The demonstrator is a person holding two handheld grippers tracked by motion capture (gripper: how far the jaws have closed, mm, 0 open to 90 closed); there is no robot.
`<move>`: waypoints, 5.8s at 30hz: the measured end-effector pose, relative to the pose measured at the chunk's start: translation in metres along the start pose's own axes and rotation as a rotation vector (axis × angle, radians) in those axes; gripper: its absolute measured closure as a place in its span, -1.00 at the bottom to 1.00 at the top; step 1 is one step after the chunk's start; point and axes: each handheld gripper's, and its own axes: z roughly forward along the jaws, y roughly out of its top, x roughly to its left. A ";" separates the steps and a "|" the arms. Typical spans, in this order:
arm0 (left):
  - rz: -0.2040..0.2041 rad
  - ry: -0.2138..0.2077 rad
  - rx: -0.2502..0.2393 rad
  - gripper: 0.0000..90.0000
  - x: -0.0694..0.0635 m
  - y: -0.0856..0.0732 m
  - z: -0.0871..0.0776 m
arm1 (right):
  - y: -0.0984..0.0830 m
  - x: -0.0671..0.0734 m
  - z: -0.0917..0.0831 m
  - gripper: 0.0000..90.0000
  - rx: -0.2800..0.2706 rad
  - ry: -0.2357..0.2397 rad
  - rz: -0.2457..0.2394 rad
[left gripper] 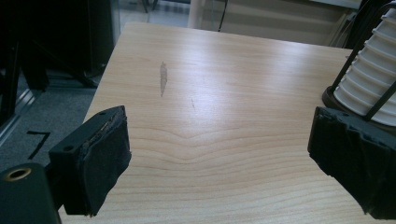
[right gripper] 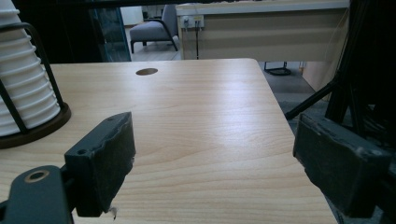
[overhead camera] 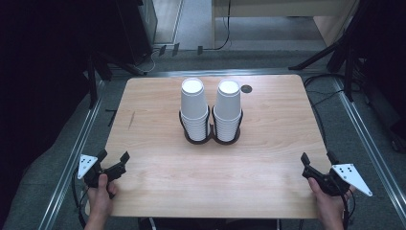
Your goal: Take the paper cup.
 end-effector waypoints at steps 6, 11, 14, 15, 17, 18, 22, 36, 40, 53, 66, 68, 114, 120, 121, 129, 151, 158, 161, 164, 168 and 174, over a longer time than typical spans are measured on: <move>0.012 0.005 0.004 -0.88 -0.001 0.001 0.003 | 0.003 0.008 -0.003 -0.70 0.015 0.049 -0.038; 0.012 0.005 0.007 -0.88 -0.002 0.001 0.003 | 0.015 0.014 -0.006 -0.70 0.008 0.098 -0.032; 0.008 0.004 0.009 -0.88 -0.001 0.001 0.003 | 0.024 0.021 -0.005 -0.70 -0.006 0.125 -0.032; 0.008 0.004 0.009 -0.88 -0.001 0.001 0.003 | 0.024 0.021 -0.005 -0.70 -0.006 0.125 -0.032; 0.009 0.005 0.013 -0.88 -0.001 0.001 0.003 | 0.031 0.032 -0.003 -0.70 -0.004 0.151 -0.037; 0.008 0.005 0.012 -0.88 -0.001 0.001 0.003 | 0.033 0.035 -0.002 -0.70 -0.009 0.161 -0.032; 0.009 0.005 0.013 -0.88 -0.001 0.000 0.003 | 0.044 0.053 0.003 -0.70 -0.013 0.220 -0.035; 0.027 0.013 0.024 -0.88 -0.003 0.000 0.003 | 0.077 0.104 0.046 -0.70 0.004 0.370 -0.065; 0.031 0.013 0.022 -0.88 -0.004 0.000 0.004 | 0.082 0.111 0.054 -0.71 0.008 0.383 -0.078; 0.027 0.008 0.025 -0.88 -0.003 0.000 0.003 | 0.107 0.139 0.086 -0.48 0.028 0.462 -0.071; 0.034 0.009 0.022 -0.88 -0.004 0.000 0.004 | 0.142 0.153 0.110 -0.55 0.053 0.508 -0.093; 0.036 0.009 0.023 -0.88 -0.004 0.000 0.004 | 0.145 0.154 0.111 -0.56 0.055 0.518 -0.091; 0.051 -0.006 0.027 -0.88 -0.005 0.000 0.004 | 0.158 0.208 0.148 -0.48 0.108 0.436 -0.131; 0.051 -0.008 0.025 -0.88 -0.005 0.000 0.004 | 0.168 0.210 0.144 -0.47 0.037 0.429 -0.105; 0.051 -0.008 0.025 -0.88 -0.005 0.000 0.004 | 0.170 0.211 0.143 -0.47 0.033 0.431 -0.109; 0.049 -0.011 0.023 -0.88 -0.005 0.000 0.004 | 0.186 0.215 0.134 -0.47 -0.074 0.422 -0.110; 0.094 -0.003 0.024 -0.88 -0.009 0.000 0.003 | 0.236 0.211 0.105 -0.47 -0.246 0.463 -0.101; 0.092 -0.016 0.021 -0.88 -0.009 0.000 0.003 | 0.242 0.208 0.083 -0.47 -0.282 0.498 -0.119; 0.091 -0.018 0.022 -0.88 -0.008 0.001 0.002 | 0.241 0.206 0.077 -0.47 -0.288 0.511 -0.119; 0.091 -0.021 0.023 -0.88 -0.008 0.001 0.002 | 0.239 0.204 0.074 -0.47 -0.290 0.518 -0.118; 0.095 -0.026 0.023 -0.88 -0.009 0.001 0.002 | 0.234 0.197 0.067 -0.48 -0.285 0.575 -0.096; 0.096 -0.043 0.012 -0.88 -0.008 0.002 0.001 | 0.217 0.187 0.059 -0.48 -0.263 0.680 -0.100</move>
